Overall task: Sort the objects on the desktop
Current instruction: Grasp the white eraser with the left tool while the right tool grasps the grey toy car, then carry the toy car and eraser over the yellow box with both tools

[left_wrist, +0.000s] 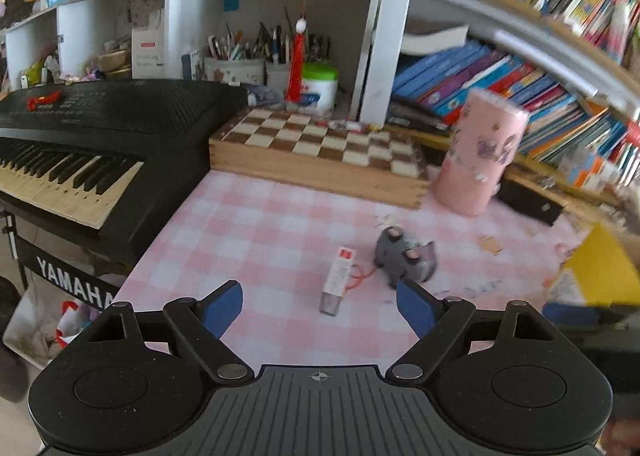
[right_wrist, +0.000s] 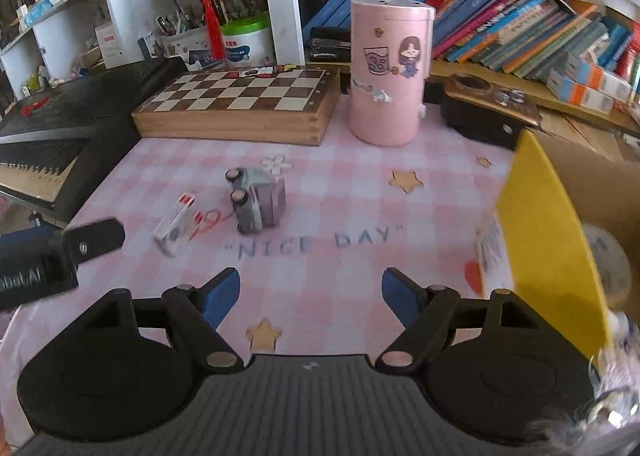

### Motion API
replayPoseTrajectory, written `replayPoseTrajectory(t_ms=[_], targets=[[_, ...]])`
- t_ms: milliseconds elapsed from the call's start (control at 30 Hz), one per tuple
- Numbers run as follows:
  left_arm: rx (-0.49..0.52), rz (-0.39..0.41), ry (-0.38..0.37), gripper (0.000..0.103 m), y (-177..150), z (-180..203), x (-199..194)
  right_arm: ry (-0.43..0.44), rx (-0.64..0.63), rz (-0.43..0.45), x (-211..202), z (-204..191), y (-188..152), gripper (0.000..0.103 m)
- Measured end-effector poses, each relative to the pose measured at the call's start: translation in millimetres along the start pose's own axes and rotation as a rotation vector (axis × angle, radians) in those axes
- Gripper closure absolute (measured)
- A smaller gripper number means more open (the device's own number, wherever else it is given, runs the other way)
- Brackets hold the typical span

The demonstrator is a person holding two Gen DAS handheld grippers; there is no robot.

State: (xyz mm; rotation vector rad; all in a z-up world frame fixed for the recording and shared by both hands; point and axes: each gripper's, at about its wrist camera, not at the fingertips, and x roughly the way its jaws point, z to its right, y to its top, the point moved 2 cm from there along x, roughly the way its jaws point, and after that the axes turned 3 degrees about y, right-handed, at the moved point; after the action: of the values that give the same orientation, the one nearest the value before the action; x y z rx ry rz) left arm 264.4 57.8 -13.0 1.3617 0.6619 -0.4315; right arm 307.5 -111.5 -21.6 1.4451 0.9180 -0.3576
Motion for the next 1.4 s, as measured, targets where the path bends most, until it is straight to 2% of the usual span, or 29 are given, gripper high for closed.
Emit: replayPoseTrajectory(t_ms=[100,300,467,533,600,633,667,700,967,1067,1133,1167,1200,1267,1400], targets=[[-0.005,-0.04,0.015,0.024,3.7,-2.3,21.7,-0.02,0.001,-0.007,21.4,2.3,6.9,0.03],[0.025,-0.056,0.024,0.024,7.8,5.5,54.7,-0.029,0.018,-0.013,42.8,8.4,19.2,0.031],[0.041,-0.079,0.033,0.039,7.4,12.8,84.0,0.02,0.015,-0.027,60.8,1.9,33.6,0.031],[0.049,-0.098,0.034,0.057,5.4,14.2,96.0,0.026,-0.006,-0.027,68.3,-4.9,40.1,0.034],[0.077,-0.076,0.039,0.065,4.8,15.1,99.2,0.026,-0.036,-0.025,75.1,-10.6,45.4,0.034],[0.105,-0.07,0.025,0.08,4.8,16.4,99.1,0.037,-0.044,-0.026,78.2,-12.7,47.5,0.034],[0.122,-0.069,0.01,0.087,5.3,17.0,98.7,0.053,-0.049,-0.035,82.4,-15.1,49.8,0.034],[0.124,-0.072,0.001,0.09,5.2,15.7,97.4,0.066,-0.06,-0.05,87.4,-18.5,51.7,0.034],[-0.061,-0.078,-0.033,0.09,5.4,-22.4,64.6,0.079,-0.108,-0.08,121.5,-38.5,61.8,0.034],[-0.084,-0.065,-0.043,0.09,5.4,-30.6,49.7,0.063,-0.139,-0.08,132.6,-42.9,62.3,0.035],[-0.091,-0.057,-0.051,0.09,6.1,-33.8,41.8,0.054,-0.166,-0.064,135.6,-44.9,62.1,0.041],[-0.098,-0.053,-0.054,0.09,6.8,-35.1,37.6,0.06,-0.173,-0.056,135.4,-45.1,62.3,0.053],[-0.104,-0.047,-0.057,0.09,7.4,-36.9,32.8,0.067,-0.176,-0.047,134.1,-44.9,62.9,0.057],[-0.12,-0.027,-0.066,0.09,8.3,-40.5,22.5,0.062,-0.181,-0.062,130.7,-44.8,63.1,0.057],[-0.142,0.009,-0.098,0.09,7.0,-46.4,-1.1,0.073,-0.14,-0.029,97.2,-40.6,58.5,0.057]])
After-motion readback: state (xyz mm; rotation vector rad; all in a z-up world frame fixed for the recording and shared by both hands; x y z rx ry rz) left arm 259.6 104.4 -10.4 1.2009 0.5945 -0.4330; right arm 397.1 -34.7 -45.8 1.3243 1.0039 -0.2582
